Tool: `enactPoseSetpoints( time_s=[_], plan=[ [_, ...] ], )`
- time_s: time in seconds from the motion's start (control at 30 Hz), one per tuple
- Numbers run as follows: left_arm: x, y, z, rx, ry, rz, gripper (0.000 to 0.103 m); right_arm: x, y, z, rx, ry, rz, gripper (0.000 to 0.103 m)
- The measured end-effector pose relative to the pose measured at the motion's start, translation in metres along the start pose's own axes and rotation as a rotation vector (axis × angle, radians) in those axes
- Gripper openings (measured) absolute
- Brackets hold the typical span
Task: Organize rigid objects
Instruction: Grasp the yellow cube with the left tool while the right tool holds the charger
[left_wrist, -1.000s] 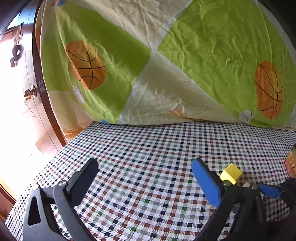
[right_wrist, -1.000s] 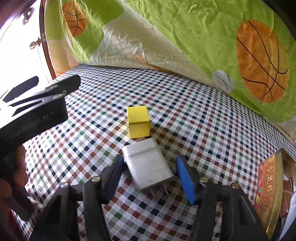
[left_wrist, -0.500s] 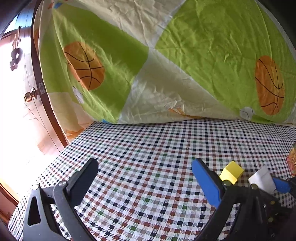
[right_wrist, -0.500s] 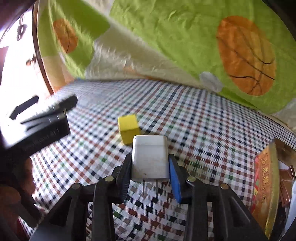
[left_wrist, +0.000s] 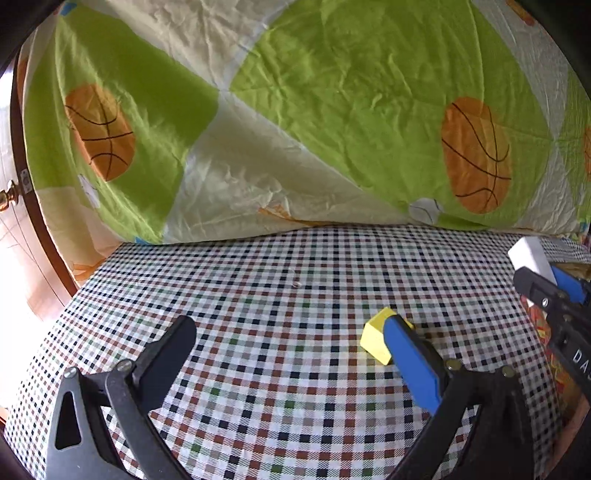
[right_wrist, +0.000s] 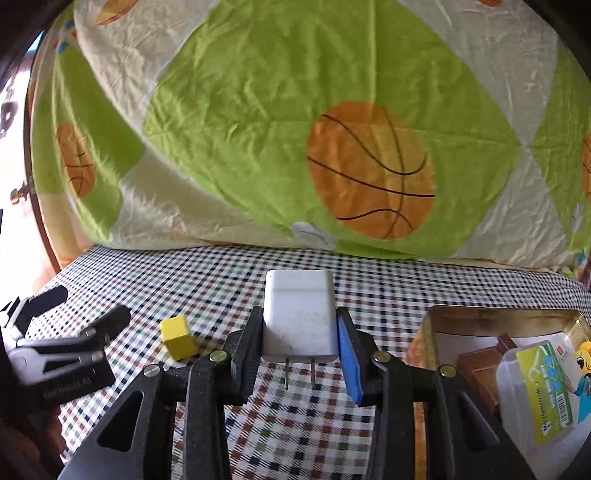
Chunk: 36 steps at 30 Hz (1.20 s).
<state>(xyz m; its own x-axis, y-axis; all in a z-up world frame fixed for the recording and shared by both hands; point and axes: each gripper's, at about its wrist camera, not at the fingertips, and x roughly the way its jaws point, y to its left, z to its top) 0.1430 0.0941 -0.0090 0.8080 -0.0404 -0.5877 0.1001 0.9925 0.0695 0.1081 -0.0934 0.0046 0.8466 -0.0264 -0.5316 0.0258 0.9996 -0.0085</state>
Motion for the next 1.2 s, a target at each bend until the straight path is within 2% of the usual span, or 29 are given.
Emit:
enactPoseSetpoints(
  time_s=[0.2,0.3,0.4,0.57,0.67,0.73,0.8,0.83,1.03,1.13,1.2],
  plan=[
    [0.006,-0.022,0.003,0.069,0.029,-0.037,0.102,0.007,0.000,-0.002,-0.001,0.020,-0.001,0.040],
    [0.019,-0.034,0.005,0.118,0.081,-0.005,0.102,0.008,0.001,-0.002,-0.007,0.022,-0.002,0.040],
    [0.032,-0.041,0.009,0.138,0.125,-0.013,0.092,0.009,0.000,-0.003,0.003,0.031,0.001,0.040],
    [0.046,-0.052,0.014,0.158,0.160,-0.056,0.086,0.013,-0.003,-0.004,0.023,0.053,0.010,0.040],
    [0.063,-0.056,0.014,0.156,0.220,-0.068,0.075,0.015,-0.004,-0.004,0.031,0.066,0.018,0.040],
    [0.073,-0.050,0.013,0.122,0.263,-0.117,0.053,0.017,-0.004,-0.004,0.032,0.075,0.020,0.040],
    [0.076,-0.039,0.013,0.053,0.279,-0.189,0.043,0.018,-0.004,-0.004,0.031,0.083,0.022,0.040],
    [0.075,-0.033,0.012,0.020,0.274,-0.210,0.034,0.018,-0.004,-0.005,0.030,0.087,0.025,0.040],
    [0.055,-0.017,0.004,-0.088,0.243,-0.237,0.034,0.017,0.000,-0.005,0.020,0.092,0.044,0.040],
    [0.034,-0.017,0.000,-0.098,0.174,-0.206,0.034,0.013,0.002,-0.004,0.010,0.072,0.051,0.040],
    [0.017,-0.021,-0.002,-0.086,0.129,-0.141,0.034,0.012,0.004,-0.005,0.005,0.067,0.057,0.040]
  ],
)
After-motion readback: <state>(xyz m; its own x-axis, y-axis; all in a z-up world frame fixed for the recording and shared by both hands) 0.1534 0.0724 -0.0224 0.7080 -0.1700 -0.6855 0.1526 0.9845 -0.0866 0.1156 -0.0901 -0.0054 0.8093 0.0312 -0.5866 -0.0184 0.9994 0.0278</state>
